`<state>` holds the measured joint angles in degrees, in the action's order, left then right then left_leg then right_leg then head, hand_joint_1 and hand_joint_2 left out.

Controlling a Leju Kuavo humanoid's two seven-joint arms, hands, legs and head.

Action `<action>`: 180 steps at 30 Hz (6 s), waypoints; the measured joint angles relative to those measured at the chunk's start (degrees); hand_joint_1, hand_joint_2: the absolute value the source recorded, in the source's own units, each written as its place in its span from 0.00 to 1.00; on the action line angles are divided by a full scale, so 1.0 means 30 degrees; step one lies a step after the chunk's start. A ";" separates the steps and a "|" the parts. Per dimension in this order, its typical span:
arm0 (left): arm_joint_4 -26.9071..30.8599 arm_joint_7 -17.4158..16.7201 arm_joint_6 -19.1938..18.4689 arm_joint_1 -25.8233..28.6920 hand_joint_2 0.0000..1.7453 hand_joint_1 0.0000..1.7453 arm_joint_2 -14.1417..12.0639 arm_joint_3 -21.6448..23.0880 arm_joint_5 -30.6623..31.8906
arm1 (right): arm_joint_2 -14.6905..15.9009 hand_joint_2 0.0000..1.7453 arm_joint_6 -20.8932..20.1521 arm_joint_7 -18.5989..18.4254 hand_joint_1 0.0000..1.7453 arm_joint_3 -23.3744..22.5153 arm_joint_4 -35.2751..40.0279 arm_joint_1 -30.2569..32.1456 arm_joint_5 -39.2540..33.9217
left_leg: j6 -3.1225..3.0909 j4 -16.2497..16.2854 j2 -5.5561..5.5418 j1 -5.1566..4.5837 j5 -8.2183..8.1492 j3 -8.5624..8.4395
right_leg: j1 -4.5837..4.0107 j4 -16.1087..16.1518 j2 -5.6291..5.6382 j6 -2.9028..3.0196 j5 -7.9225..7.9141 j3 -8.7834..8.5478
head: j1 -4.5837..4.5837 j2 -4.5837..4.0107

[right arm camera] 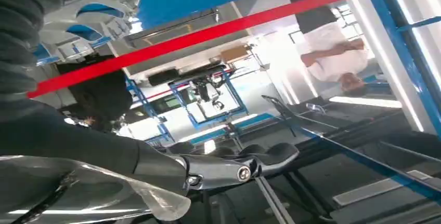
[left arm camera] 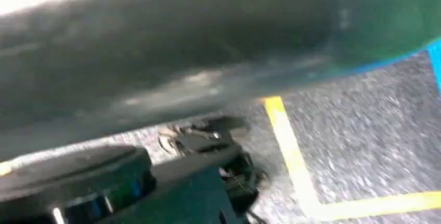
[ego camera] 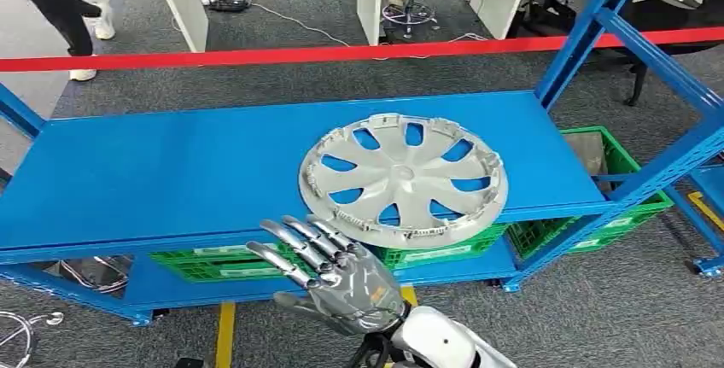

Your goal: Take the parts from the cabinet and place them on the table.

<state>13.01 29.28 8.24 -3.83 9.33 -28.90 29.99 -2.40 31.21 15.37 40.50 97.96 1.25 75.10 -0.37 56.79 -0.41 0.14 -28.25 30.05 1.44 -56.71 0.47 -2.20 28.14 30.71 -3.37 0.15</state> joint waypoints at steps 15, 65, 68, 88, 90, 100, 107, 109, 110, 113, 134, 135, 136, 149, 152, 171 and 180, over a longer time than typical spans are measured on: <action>0.0007 0.1598 -0.1377 -0.0324 0.00 0.00 0.0437 -0.0823 0.1509 | -0.0933 1.00 0.1159 -0.1261 0.00 -0.1385 -0.2901 -0.0072 0.4286 | -0.0001 0.0000 -0.0001 0.0001 0.0002 0.0000 | 0.0000 -0.0003 -0.0005 0.0000 -0.0001 -0.0009 | 0.0000 0.0000; 0.0007 0.0607 -0.2244 -0.0885 0.00 0.00 0.0852 -0.1450 0.5574 | 0.2492 1.00 0.1617 -1.5308 0.00 0.3307 -1.2713 -0.5427 0.4977 | -0.0004 0.0005 -0.0004 -0.0003 0.0005 0.0011 | 0.0004 -0.0006 -0.0013 -0.0004 -0.0010 0.0000 | 0.0000 0.0000; 0.0007 0.0578 -0.2251 -0.0885 0.00 0.00 0.0852 -0.1471 0.5574 | 0.2696 1.00 0.1625 -1.5322 0.00 0.3315 -1.2582 -0.5474 0.4984 | -0.0003 0.0006 -0.0005 -0.0004 0.0004 0.0012 | 0.0004 -0.0006 -0.0015 -0.0005 -0.0009 0.0002 | 0.0000 0.0000; 0.0007 0.0446 -0.2011 -0.0695 0.00 0.00 0.0830 -0.2280 0.5953 | 0.4291 1.00 0.1144 -1.6195 0.00 0.4408 -0.7424 -0.5999 0.4991 | -0.0003 0.0006 -0.0004 -0.0003 0.0004 0.0020 | 0.0004 -0.0006 -0.0014 -0.0005 -0.0009 0.0009 | -0.0007 0.0000; 0.0007 0.0439 -0.2011 -0.0682 0.00 0.00 0.0838 -0.2324 0.6003 | 0.4291 1.00 0.1159 -1.5949 0.00 0.4415 -0.7424 -0.5895 0.4991 | -0.0003 0.0006 -0.0004 -0.0003 0.0004 0.0022 | 0.0004 -0.0006 -0.0016 -0.0005 -0.0008 0.0010 | -0.0007 0.0000; 0.0007 0.0272 -0.2098 -0.0626 0.00 0.00 0.0860 -0.2856 0.6477 | 0.4029 1.00 0.1159 -1.3478 0.00 0.3547 -0.8277 -0.4738 0.4977 | -0.0003 0.0005 -0.0008 -0.0003 0.0004 0.0029 | 0.0004 -0.0006 -0.0020 -0.0004 -0.0008 0.0011 | 0.0000 0.0000; 0.0007 0.0242 -0.2127 -0.0568 0.00 0.00 0.0889 -0.3286 0.6754 | 0.3402 1.00 0.0947 -1.1869 0.00 0.2173 -0.8852 -0.3726 0.4977 | -0.0003 0.0005 -0.0009 -0.0003 0.0003 0.0033 | 0.0004 -0.0006 -0.0025 -0.0004 -0.0006 0.0015 | 0.0000 0.0000; 0.0007 0.0235 -0.2135 -0.0556 0.00 0.00 0.0903 -0.3344 0.6820 | 0.3344 1.00 0.0955 -1.1964 0.00 0.1900 -0.9035 -0.3629 0.4977 | -0.0003 0.0005 -0.0009 -0.0003 0.0003 0.0033 | 0.0004 -0.0006 -0.0025 -0.0004 -0.0006 0.0015 | 0.0000 0.0000; 0.0007 0.0235 -0.2142 -0.0553 0.00 0.00 0.0911 -0.3366 0.6893 | 0.3300 1.00 0.0962 -1.1978 0.00 0.1609 -0.9180 -0.3579 0.4977 | -0.0003 0.0005 -0.0009 -0.0003 0.0004 0.0033 | 0.0004 -0.0006 -0.0023 -0.0004 -0.0007 0.0013 | 0.0000 0.0000; 0.0007 0.0213 -0.2164 -0.0553 0.00 0.00 0.0932 -0.3512 0.6973 | 0.3205 1.00 0.0984 -1.1766 0.00 0.1092 -0.9406 -0.3438 0.4977 | -0.0004 0.0005 -0.0009 -0.0004 0.0004 0.0033 | 0.0005 -0.0006 -0.0023 -0.0004 -0.0007 0.0013 | -0.0007 0.0000; 0.0007 0.0213 -0.2244 -0.0578 0.00 0.00 0.0969 -0.3796 0.7351 | 0.3184 1.00 0.1122 -1.2917 0.00 -0.0882 -0.9909 -0.3596 0.4977 | -0.0003 0.0005 -0.0009 -0.0005 0.0004 0.0032 | 0.0006 -0.0006 -0.0023 -0.0004 -0.0007 0.0017 | -0.0007 0.0000; 0.0007 0.0213 -0.2244 -0.0577 0.00 0.00 0.0969 -0.3810 0.7351 | 0.3184 1.00 0.1122 -1.2918 0.00 -0.0875 -0.9909 -0.3599 0.4977 | -0.0004 0.0005 -0.0009 -0.0005 0.0004 0.0033 | 0.0006 -0.0006 -0.0023 -0.0004 -0.0007 0.0017 | 0.0000 0.0000; 0.0007 0.0213 -0.2244 -0.0577 0.00 0.00 0.0969 -0.3810 0.7351 | 0.3184 1.00 0.1115 -1.2918 0.00 -0.0882 -0.9909 -0.3599 0.4977 | -0.0003 0.0005 -0.0009 -0.0005 0.0004 0.0033 | 0.0006 -0.0006 -0.0023 -0.0004 -0.0008 0.0017 | 0.0000 0.0000; 0.0007 0.0213 -0.2244 -0.0577 0.00 0.00 0.0969 -0.3825 0.7351 | 0.3184 1.00 0.1115 -1.2917 0.00 -0.0882 -0.9909 -0.3601 0.4977 | -0.0004 0.0005 -0.0009 -0.0005 0.0004 0.0032 | 0.0006 -0.0006 -0.0023 -0.0004 -0.0008 0.0016 | 0.0000 0.0000; 0.0007 0.0213 -0.2244 -0.0577 0.00 0.00 0.0969 -0.3825 0.7359 | 0.3184 1.00 0.1115 -1.2917 0.00 -0.0882 -0.9909 -0.3601 0.4977 | -0.0004 0.0005 -0.0009 -0.0005 0.0004 0.0033 | 0.0006 -0.0006 -0.0023 -0.0004 -0.0008 0.0017 | 0.0000 0.0000; 0.0007 0.0155 -0.2346 -0.0628 0.00 0.00 0.1056 -0.4182 0.7810 | 0.2769 1.00 0.0743 -1.2211 1.00 -0.1647 -1.1978 -0.4457 0.4991 | -0.0004 0.0005 -0.0010 -0.0005 0.0005 0.0023 | 0.0006 -0.0005 -0.0029 -0.0004 -0.0008 0.0007 | -0.0007 0.0000; 0.0007 0.0155 -0.2346 -0.0672 0.00 0.00 0.1093 -0.4305 0.7854 | 0.2776 1.00 0.1144 -1.2684 1.00 -0.1865 -1.1782 -0.4542 0.5035 | -0.0004 0.0006 -0.0010 -0.0005 0.0005 0.0020 | 0.0006 -0.0006 -0.0028 -0.0005 -0.0009 0.0010 | 0.0000 0.0000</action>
<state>13.03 29.75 1.20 -5.84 12.61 -41.81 53.55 5.92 34.64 -22.69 34.91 62.62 -12.37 90.20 -0.38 56.81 -0.44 0.13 -28.23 30.11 1.46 -56.73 0.39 -2.22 28.11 30.74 -3.37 0.15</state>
